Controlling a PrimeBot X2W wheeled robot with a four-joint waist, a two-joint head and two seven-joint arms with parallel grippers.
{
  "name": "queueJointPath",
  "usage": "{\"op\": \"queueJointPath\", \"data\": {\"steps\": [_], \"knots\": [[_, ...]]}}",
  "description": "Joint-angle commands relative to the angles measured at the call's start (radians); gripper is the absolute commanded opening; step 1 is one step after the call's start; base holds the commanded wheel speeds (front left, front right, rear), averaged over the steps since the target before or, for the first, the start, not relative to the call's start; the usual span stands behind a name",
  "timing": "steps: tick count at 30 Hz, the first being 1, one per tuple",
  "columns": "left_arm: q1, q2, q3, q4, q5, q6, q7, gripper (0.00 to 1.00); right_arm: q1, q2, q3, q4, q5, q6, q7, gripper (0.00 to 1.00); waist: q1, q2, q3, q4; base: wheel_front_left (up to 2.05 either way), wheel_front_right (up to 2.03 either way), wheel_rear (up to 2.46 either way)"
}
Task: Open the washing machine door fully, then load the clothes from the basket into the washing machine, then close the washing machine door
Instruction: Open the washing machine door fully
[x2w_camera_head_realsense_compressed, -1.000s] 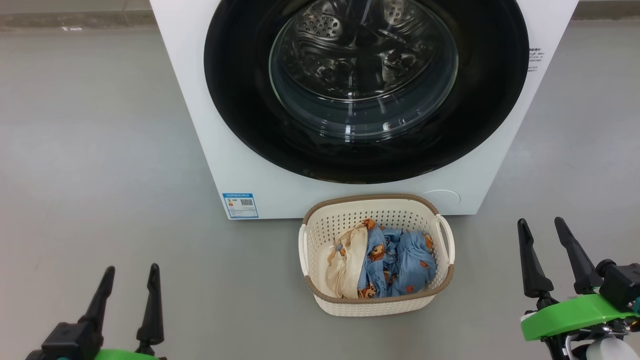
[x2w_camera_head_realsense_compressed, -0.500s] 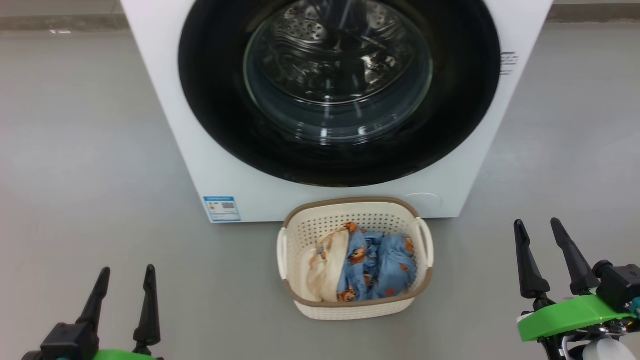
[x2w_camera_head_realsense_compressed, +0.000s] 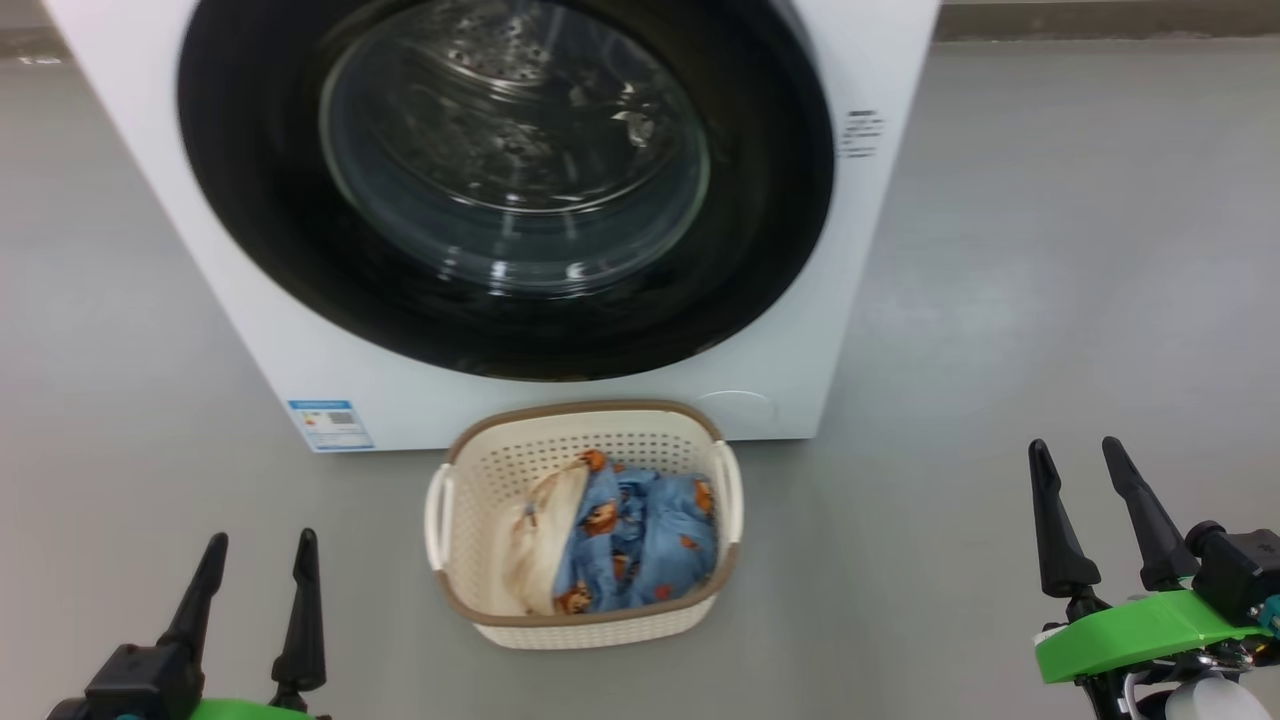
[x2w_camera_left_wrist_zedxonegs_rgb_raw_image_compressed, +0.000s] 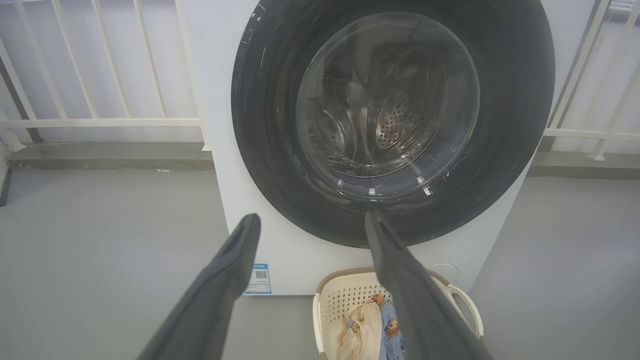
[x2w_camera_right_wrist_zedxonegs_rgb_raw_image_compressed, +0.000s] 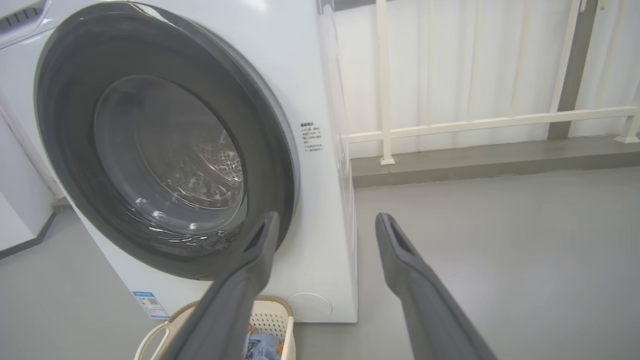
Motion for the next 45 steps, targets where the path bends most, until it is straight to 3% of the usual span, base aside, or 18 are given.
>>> {"op": "queueJointPath", "data": {"steps": [1,15,36,37,38,39,40,45], "knots": [[-0.051,0.012,0.034,-0.025,0.006,0.001,-0.01,1.0,-0.028,-0.016,0.015,-0.026,-0.008,0.006,-0.012,1.0,0.0,0.0,0.001,-0.001,1.23,1.23,-2.46],[-0.047,0.018,0.025,-0.068,-0.06,0.001,-0.01,1.0,-0.034,-0.016,0.014,-0.027,-0.008,0.006,-0.012,1.0,0.0,0.0,0.011,-0.008,0.95,0.93,-1.88],[-0.025,-0.004,-0.004,-0.09,-0.084,0.001,-0.01,1.0,-0.073,0.002,0.0,-0.007,0.02,0.006,-0.012,1.0,0.0,0.0,0.021,0.013,0.06,0.06,-0.11],[-0.022,-0.008,-0.006,-0.091,-0.084,0.001,-0.01,1.0,-0.08,0.007,-0.002,-0.002,0.034,0.006,-0.012,0.79,0.0,0.0,0.022,0.016,0.0,0.0,0.0],[-0.022,-0.008,-0.006,-0.091,-0.084,0.001,-0.01,1.0,-0.08,0.007,-0.002,-0.002,0.034,0.006,-0.012,0.79,0.0,0.0,0.022,0.016,0.0,0.0,0.0],[-0.02,-0.012,-0.007,-0.091,-0.084,0.001,-0.01,1.0,-0.088,0.01,-0.002,0.002,0.048,0.006,-0.012,0.3,0.0,0.0,0.023,0.019,0.0,0.0,0.0],[-0.017,-0.016,-0.008,-0.091,-0.085,0.001,-0.01,1.0,-0.098,0.013,0.0,0.007,0.062,0.006,-0.012,0.02,0.0,0.0,0.024,0.022,0.0,0.0,0.0],[-0.018,-0.033,-0.02,-0.089,-0.086,0.001,-0.01,1.0,-0.164,0.025,0.009,0.029,0.175,0.006,-0.012,0.0,0.0,0.0,0.04,0.041,0.0,0.0,0.0]]}}
